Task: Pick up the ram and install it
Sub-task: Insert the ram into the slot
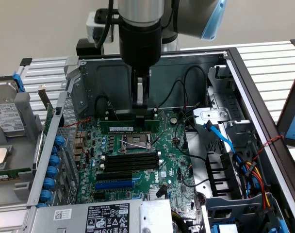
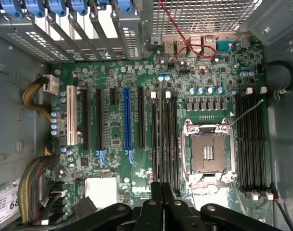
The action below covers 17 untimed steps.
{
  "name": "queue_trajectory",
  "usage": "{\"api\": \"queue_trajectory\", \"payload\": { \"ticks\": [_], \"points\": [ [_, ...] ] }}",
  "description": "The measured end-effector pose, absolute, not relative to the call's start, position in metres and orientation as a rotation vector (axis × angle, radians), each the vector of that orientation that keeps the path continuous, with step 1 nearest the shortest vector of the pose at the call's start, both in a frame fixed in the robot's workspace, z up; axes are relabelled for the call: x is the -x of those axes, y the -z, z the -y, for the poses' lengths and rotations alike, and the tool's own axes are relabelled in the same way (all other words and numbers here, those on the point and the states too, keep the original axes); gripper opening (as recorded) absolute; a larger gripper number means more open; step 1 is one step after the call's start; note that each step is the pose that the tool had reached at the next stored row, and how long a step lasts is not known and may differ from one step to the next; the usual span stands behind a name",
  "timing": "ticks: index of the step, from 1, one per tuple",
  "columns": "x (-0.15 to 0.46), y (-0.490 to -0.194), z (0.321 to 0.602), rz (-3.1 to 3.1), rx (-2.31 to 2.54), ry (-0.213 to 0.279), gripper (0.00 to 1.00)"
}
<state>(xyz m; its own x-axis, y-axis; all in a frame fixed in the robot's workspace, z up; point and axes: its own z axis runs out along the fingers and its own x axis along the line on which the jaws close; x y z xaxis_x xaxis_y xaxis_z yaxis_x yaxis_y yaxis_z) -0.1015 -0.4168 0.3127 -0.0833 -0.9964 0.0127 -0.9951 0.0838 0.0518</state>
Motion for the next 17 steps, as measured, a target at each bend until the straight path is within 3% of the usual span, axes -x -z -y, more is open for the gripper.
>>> {"api": "queue_trajectory", "payload": {
  "ticks": [17],
  "points": [
    [0.102,-0.282,0.408,2.273,-2.103,0.046,0.12]
  ]
}}
